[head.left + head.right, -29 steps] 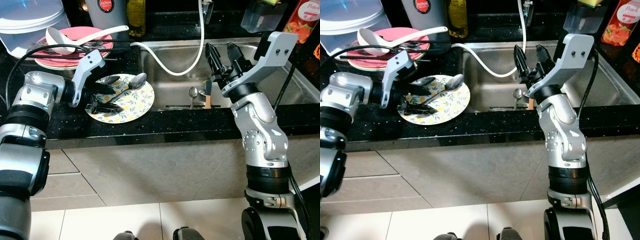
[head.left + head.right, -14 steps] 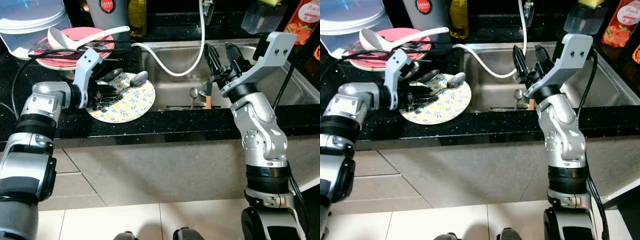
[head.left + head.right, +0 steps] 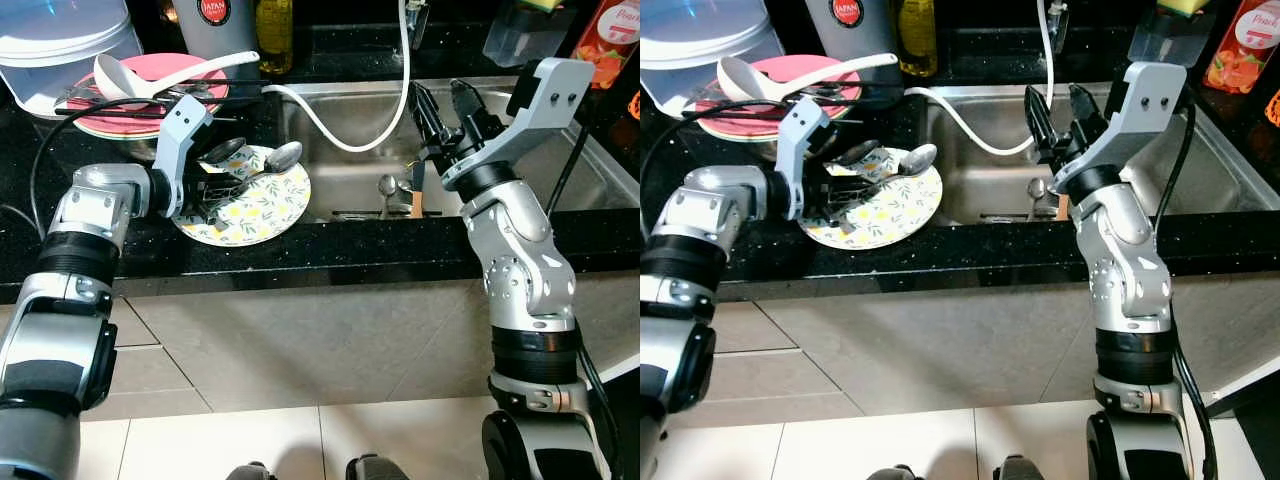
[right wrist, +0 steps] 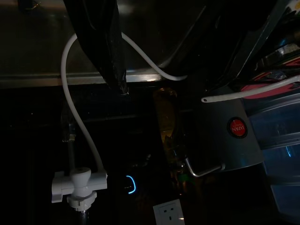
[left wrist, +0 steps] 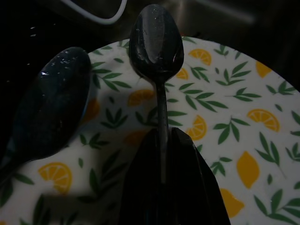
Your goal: Kitchen organization
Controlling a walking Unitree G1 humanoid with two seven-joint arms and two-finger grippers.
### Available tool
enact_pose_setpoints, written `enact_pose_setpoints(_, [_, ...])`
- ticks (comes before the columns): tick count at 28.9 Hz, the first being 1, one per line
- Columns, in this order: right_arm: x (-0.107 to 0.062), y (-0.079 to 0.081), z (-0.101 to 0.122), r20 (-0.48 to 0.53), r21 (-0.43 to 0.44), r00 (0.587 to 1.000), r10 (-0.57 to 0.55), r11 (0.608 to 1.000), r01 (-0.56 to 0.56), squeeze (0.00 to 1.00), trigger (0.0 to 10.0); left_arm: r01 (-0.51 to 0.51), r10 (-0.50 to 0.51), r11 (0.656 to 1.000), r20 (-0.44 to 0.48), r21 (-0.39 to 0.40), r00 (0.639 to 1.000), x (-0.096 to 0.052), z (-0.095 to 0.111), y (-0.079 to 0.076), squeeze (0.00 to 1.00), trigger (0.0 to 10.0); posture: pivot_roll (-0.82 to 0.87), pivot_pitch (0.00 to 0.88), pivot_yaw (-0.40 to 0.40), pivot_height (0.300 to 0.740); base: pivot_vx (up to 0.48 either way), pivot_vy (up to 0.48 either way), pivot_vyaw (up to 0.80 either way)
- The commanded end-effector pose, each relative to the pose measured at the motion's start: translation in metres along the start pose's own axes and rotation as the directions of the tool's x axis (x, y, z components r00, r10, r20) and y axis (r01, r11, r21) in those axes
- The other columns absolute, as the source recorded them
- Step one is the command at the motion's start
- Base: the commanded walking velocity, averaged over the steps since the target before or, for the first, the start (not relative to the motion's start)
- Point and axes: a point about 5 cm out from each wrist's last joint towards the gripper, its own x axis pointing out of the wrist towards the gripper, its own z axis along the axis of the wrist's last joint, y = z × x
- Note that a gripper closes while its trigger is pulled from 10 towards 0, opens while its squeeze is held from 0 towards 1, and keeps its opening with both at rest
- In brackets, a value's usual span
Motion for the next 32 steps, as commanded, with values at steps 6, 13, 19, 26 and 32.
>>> enact_pose_setpoints(6, [-0.001,0.0,-0.002,-0.009,0.006,1.0,0.004,1.0,-0.004,0.0,10.0,-0.04,-0.002,0.982,0.218,0.187,0.976,0.002,0.04,-0.02,0.0,10.0,0.05,0.078,-0.007,0.74,0.0,0.0,0.0])
enact_pose_setpoints(13, [-0.007,0.023,-0.031,-0.14,0.188,0.983,0.12,0.978,-0.092,0.0,10.0,-0.084,-0.052,0.938,0.378,0.336,0.924,0.003,0.069,-0.048,0.0,10.0,0.05,0.065,-0.015,0.74,0.0,0.0,0.0])
enact_pose_setpoints(19, [-0.013,0.048,-0.039,-0.125,0.452,0.959,0.255,0.875,-0.174,0.0,10.0,-0.066,-0.102,0.935,0.442,0.348,0.891,0.005,0.081,-0.066,0.0,10.0,0.05,0.06,-0.02,0.74,0.0,0.0,0.0])
enact_pose_setpoints(26, [-0.008,0.051,-0.03,-0.064,0.549,0.965,0.256,0.816,-0.18,0.0,10.0,-0.026,-0.135,0.937,0.429,0.349,0.893,0.009,0.075,-0.077,0.0,10.0,0.05,0.06,-0.02,0.74,0.0,0.0,0.0])
enact_pose_setpoints(32, [-0.002,0.043,-0.019,-0.02,0.582,0.974,0.225,0.795,-0.171,0.0,10.0,0.026,-0.173,0.936,0.393,0.352,0.903,0.012,0.065,-0.087,0.0,10.0,0.05,0.062,-0.019,0.74,0.0,0.0,0.0])
